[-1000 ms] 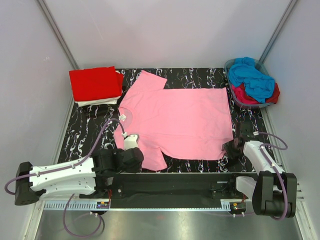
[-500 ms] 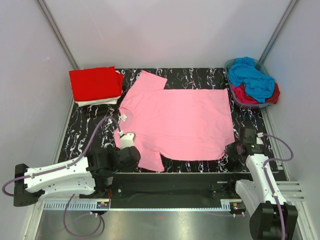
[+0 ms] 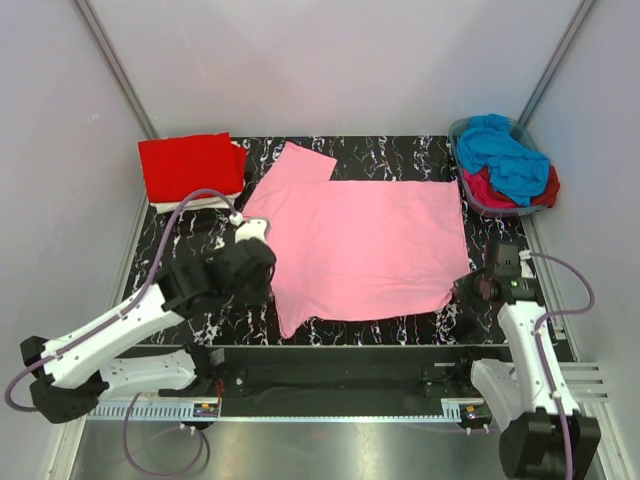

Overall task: Fold and stack the t-shirts
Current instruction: Fold the tshirt

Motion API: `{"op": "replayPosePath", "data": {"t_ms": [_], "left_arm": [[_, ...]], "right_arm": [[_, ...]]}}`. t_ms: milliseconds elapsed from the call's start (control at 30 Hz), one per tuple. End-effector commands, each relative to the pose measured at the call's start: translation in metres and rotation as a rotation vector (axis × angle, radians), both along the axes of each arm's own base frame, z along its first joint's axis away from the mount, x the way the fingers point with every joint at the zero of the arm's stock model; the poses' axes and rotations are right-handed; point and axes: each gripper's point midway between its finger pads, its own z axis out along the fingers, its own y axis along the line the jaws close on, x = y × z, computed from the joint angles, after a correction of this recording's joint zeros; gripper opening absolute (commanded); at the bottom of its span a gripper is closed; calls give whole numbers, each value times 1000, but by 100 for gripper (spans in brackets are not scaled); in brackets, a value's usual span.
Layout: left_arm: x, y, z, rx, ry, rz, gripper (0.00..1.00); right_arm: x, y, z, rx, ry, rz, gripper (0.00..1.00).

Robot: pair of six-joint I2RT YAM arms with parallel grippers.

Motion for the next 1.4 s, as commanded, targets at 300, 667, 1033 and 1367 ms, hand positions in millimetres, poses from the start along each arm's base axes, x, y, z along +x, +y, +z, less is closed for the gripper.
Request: {"op": "replayPosePath", "data": {"t_ms": [300,667,1033,1367], "left_arm": [[122,-3,49,148,-50,-120,0],[200,-9,22,206,33,-182,0],[254,4,12,275,69,-151,0],[294,3,-6,322,68,-142,0]], "right_arm": [[76,-2,29,-28,-32,121,0],[114,-9,23,-58,15,162,0],[130,-16,5,-85,83,179,0],[138,-24,-12,-101,146,165,4]]}}
